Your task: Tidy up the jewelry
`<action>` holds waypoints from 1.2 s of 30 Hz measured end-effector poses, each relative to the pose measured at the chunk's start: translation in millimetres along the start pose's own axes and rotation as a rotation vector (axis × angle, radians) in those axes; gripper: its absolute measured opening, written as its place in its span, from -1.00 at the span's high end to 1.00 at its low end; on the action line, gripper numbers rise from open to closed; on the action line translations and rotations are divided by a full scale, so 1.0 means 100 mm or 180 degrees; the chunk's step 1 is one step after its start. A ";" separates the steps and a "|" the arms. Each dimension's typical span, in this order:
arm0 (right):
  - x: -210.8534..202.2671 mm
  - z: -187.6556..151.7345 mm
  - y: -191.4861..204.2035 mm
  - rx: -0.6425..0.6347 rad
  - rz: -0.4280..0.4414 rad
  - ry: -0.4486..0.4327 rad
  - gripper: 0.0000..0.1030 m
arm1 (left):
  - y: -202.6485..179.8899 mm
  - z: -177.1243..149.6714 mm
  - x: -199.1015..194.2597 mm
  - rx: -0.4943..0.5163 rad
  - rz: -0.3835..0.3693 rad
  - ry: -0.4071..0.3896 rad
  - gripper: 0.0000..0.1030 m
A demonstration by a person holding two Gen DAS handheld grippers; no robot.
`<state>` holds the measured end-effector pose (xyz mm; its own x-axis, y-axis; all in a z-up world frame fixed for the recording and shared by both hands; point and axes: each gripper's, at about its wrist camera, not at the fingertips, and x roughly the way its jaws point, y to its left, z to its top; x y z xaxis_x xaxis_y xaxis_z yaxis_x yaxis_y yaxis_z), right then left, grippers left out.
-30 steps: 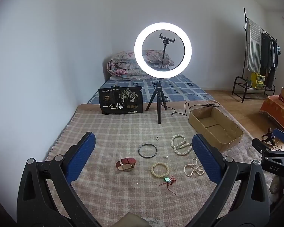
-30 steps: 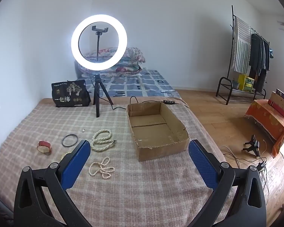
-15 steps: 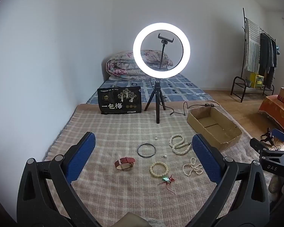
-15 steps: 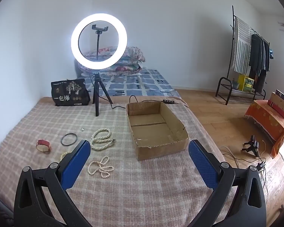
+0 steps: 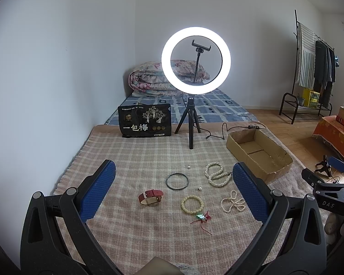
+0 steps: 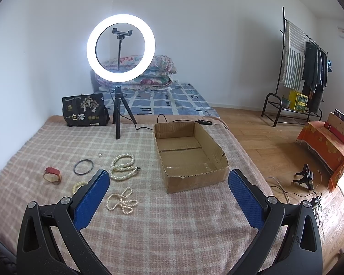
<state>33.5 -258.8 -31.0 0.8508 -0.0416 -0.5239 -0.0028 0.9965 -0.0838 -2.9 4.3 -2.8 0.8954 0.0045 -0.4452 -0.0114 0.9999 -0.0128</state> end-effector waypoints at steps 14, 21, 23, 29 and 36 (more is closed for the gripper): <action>0.00 -0.01 -0.01 -0.0008 -0.0017 -0.0002 -0.99 | -0.05 -0.01 -0.03 -0.0015 -0.0040 0.0045 -1.00; 0.00 -0.01 -0.01 -0.0011 -0.0015 0.0007 -0.99 | -0.03 -0.01 -0.01 -0.0017 -0.0041 0.0049 -1.00; 0.01 -0.01 0.00 -0.0020 -0.0010 0.0013 -0.99 | -0.04 -0.01 -0.01 -0.0017 -0.0042 0.0050 -1.00; 0.01 -0.02 0.03 -0.0047 -0.0002 0.0015 -0.99 | -0.03 -0.01 -0.01 -0.0021 -0.0042 0.0049 -1.00; 0.01 -0.02 0.03 -0.0053 0.0006 0.0029 -0.99 | -0.04 -0.01 -0.01 -0.0017 -0.0041 0.0052 -1.00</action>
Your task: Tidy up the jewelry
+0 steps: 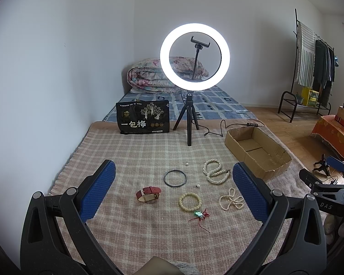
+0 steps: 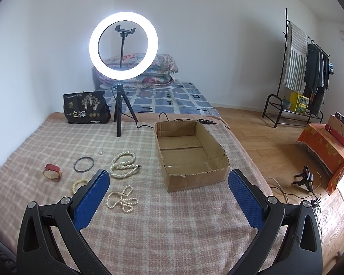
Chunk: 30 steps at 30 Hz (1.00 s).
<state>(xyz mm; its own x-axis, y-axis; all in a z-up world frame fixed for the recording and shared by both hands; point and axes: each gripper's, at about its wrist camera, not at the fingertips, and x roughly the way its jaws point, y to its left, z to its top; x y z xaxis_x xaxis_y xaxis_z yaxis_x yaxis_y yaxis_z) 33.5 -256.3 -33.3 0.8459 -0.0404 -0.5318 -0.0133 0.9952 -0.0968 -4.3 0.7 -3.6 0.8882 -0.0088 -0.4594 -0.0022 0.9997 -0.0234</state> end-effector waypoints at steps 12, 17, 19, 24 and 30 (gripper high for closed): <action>0.03 0.01 0.05 -0.0045 0.0047 0.0029 -0.99 | 0.05 -0.08 0.06 -0.0016 0.0017 0.0066 -1.00; 0.05 0.01 0.09 -0.0079 0.0079 0.0046 -0.99 | 0.07 -0.07 0.10 -0.0013 0.0046 0.0110 -1.00; 0.06 0.00 0.10 -0.0087 0.0089 0.0055 -0.99 | 0.08 -0.08 0.12 -0.0007 0.0049 0.0136 -1.00; 0.12 0.00 0.16 -0.0134 0.0133 0.0104 -0.99 | 0.14 -0.06 0.16 0.0009 0.0077 0.0171 -1.00; 0.30 -0.01 0.27 -0.0230 0.0289 0.0249 -0.99 | 0.37 -0.07 0.27 -0.0084 0.0171 0.0282 -1.00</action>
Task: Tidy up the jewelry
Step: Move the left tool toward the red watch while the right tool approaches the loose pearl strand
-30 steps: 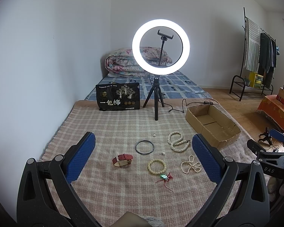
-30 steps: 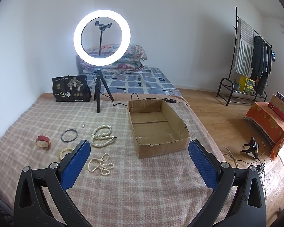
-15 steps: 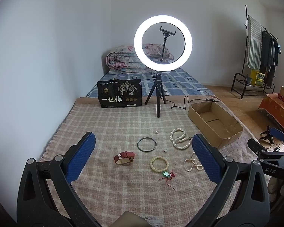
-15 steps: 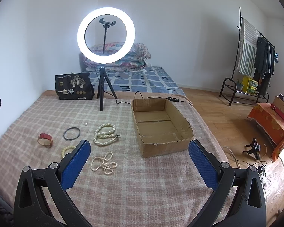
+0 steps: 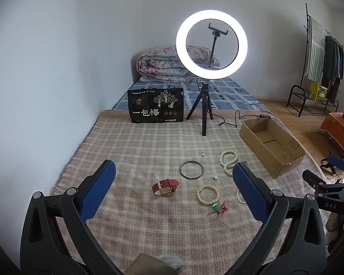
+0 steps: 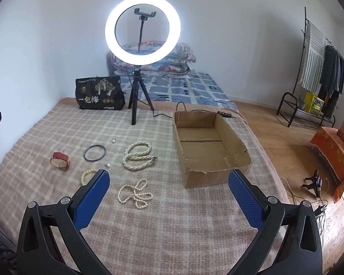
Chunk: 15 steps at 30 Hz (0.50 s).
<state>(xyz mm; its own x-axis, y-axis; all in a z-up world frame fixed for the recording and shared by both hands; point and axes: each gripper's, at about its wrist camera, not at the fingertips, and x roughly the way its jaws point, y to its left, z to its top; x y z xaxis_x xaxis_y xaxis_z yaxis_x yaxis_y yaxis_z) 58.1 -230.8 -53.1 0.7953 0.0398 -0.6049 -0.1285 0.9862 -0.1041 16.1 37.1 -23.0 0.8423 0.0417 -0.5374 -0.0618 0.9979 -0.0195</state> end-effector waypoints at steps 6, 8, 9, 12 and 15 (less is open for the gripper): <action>0.24 -0.04 0.12 -0.0237 0.0210 0.0124 -0.99 | 0.24 -0.04 0.21 0.0023 0.0108 0.0140 -1.00; 0.31 -0.06 0.14 -0.0314 0.0258 0.0182 -0.99 | 0.28 -0.05 0.27 0.0103 0.0119 0.0168 -1.00; 0.35 -0.08 0.15 -0.0349 0.0274 0.0225 -0.99 | 0.32 -0.05 0.31 0.0132 0.0087 0.0199 -1.00; 0.46 -0.12 0.18 -0.0496 0.0401 0.0382 -0.99 | 0.44 -0.06 0.45 0.0160 0.0044 0.0296 -1.00; 0.56 -0.17 0.22 -0.0614 0.0558 0.0550 -0.99 | 0.52 -0.09 0.58 0.0161 -0.0071 0.0417 -0.97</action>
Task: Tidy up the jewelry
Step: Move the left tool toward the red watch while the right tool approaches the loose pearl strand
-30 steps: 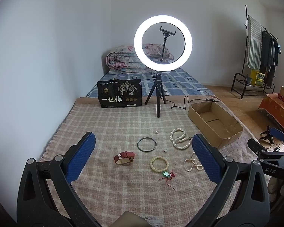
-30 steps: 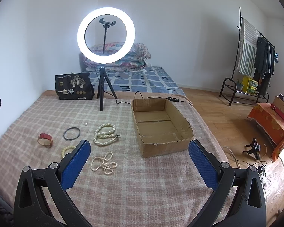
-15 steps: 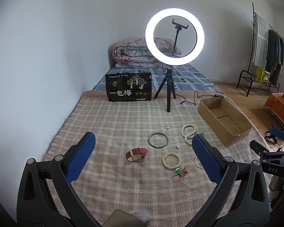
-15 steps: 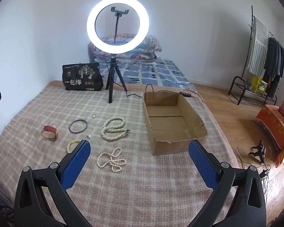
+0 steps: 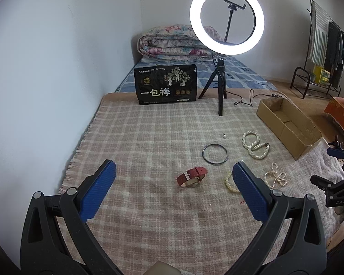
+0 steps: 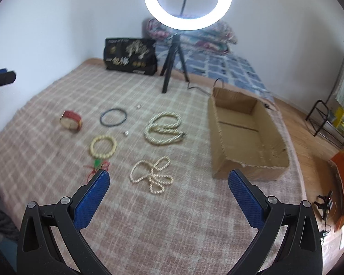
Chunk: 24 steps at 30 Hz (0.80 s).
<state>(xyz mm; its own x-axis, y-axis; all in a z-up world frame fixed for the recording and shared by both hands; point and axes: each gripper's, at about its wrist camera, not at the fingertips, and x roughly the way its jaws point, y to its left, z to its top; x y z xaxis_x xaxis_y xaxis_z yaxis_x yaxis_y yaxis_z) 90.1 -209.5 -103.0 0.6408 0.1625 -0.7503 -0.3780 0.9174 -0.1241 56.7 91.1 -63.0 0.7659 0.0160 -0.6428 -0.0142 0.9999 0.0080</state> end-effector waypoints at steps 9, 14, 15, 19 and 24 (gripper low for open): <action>0.39 -0.09 0.08 -0.0229 0.0466 0.0532 -0.84 | -0.06 -0.25 0.59 0.0066 -0.0429 0.0727 -0.82; 0.57 -0.14 0.11 -0.0356 0.0607 0.0728 -0.69 | -0.09 -0.22 0.88 0.0204 -0.0434 0.0899 -0.82; 0.60 -0.14 0.11 -0.0351 0.0633 0.0757 -0.69 | -0.09 -0.21 0.93 0.0255 -0.0438 0.0910 -0.82; 0.71 -0.14 0.08 -0.0323 0.0725 0.0848 -0.69 | -0.08 -0.22 1.18 0.0476 -0.0428 0.1000 -0.82; 0.85 -0.10 0.06 -0.0339 0.0676 0.0897 -0.69 | -0.14 -0.26 1.38 0.0662 -0.0416 0.1073 -0.82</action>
<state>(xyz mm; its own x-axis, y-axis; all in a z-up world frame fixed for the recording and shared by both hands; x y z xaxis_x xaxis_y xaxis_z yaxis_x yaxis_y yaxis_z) 135.7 -194.1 -174.1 0.3369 0.2253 -0.9142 -0.5599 0.8286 -0.0021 145.9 79.6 -172.2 0.4987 -0.0784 -0.8632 0.2258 0.9733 0.0420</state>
